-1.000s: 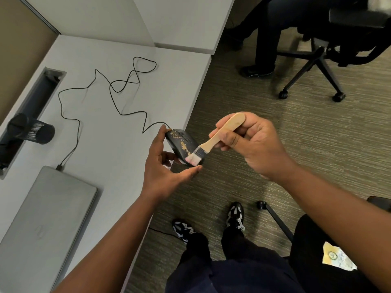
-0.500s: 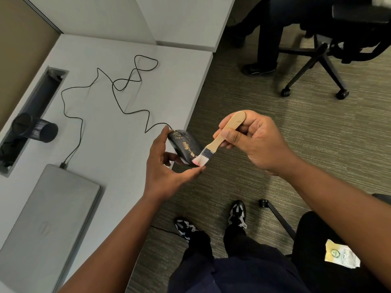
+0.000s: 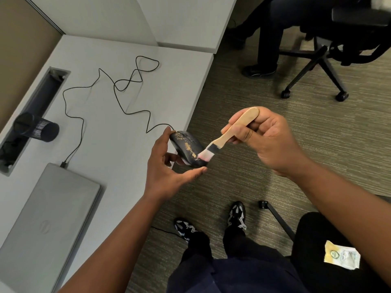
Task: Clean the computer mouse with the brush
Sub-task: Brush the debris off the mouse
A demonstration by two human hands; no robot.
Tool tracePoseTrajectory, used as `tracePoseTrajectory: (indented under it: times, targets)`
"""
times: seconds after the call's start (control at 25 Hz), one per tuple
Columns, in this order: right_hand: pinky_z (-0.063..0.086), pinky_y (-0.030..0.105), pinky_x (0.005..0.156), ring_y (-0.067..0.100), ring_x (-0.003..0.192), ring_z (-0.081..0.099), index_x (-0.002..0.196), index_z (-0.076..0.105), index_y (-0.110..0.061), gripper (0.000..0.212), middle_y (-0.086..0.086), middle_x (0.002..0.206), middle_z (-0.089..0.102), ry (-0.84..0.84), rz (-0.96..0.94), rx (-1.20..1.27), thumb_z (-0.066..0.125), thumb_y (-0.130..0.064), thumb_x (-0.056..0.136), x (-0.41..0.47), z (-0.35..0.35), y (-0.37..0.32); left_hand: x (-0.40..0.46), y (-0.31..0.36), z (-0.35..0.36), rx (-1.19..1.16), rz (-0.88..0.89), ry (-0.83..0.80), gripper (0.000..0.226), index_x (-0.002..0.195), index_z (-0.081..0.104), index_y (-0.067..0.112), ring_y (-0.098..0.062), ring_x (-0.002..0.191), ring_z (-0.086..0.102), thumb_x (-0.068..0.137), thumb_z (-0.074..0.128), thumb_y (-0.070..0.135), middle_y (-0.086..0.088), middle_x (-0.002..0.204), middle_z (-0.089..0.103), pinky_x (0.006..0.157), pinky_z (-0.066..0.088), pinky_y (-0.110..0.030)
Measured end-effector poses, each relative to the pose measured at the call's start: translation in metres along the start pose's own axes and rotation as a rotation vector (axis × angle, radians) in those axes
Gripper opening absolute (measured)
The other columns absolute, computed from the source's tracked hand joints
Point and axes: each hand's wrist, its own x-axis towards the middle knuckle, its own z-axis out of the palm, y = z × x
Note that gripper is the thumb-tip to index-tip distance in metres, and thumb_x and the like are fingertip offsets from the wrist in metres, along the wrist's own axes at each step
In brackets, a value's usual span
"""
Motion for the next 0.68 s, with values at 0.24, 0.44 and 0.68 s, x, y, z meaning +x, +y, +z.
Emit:
tracePoseTrajectory:
  times: [0.24,0.44,0.68]
  targets:
    - [0.059,0.033,0.086,0.027,0.097,0.073,0.108,0.067,0.004,0.013,0.019,0.102,0.073,-0.174,-0.139,-0.193,0.066,-0.001,0.096,0.0,0.026,-0.008,0.001,0.0,0.002,0.006,0.001,0.0,0.12,0.155,0.032,0.042,-0.012,0.1,0.071,0.053,0.092,0.06,0.017,0.146,0.044,0.079,0.059,-0.017]
    - [0.056,0.029,0.083,0.023,0.094,0.071,0.105,0.071,-0.005,0.008,0.006,0.099,0.074,-0.242,-0.154,-0.342,0.067,-0.006,0.097,-0.002,0.027,-0.013,0.001,-0.003,-0.001,0.018,0.0,0.004,0.121,0.157,0.042,0.025,-0.02,0.103,0.072,0.054,0.091,0.066,0.014,0.147,0.047,0.074,0.059,-0.013]
    - [0.059,0.035,0.082,0.021,0.095,0.072,0.104,0.071,-0.006,0.007,0.001,0.099,0.074,-0.277,-0.152,-0.447,0.067,-0.007,0.098,-0.002,0.025,-0.022,0.003,-0.003,-0.001,-0.016,0.015,-0.011,0.118,0.154,0.047,0.024,-0.017,0.106,0.072,0.052,0.092,0.064,0.015,0.143,0.05,0.076,0.056,-0.01]
